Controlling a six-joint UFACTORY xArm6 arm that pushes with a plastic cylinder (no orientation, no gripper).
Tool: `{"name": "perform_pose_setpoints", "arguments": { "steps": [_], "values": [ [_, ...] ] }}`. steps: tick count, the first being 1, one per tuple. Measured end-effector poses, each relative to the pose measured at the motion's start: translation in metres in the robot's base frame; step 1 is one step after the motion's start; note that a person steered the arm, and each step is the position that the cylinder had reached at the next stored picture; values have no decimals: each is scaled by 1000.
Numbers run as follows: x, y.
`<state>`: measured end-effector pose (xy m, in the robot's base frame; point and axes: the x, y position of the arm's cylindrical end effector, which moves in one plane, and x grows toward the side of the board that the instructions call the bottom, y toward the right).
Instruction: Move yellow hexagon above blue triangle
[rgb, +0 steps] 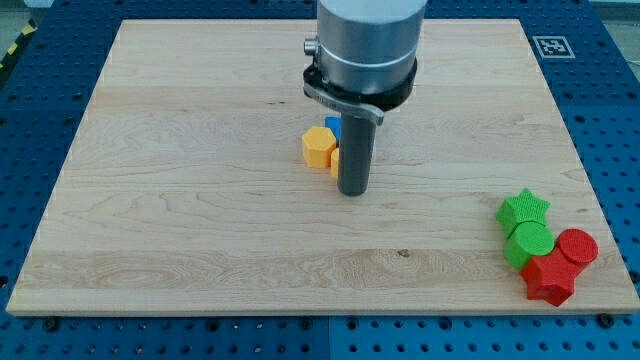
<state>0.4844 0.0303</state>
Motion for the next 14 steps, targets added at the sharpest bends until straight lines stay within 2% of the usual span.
{"name": "perform_pose_setpoints", "arguments": {
  "steps": [2,3,4,5,7,9,11,12,14],
  "values": [
    [-38,0],
    [-39,0],
    [7,-1],
    [17,-20],
    [-36,-44],
    [-67,-44],
    [-73,-58],
    [-71,-111],
    [-92,-129]
  ]
}}
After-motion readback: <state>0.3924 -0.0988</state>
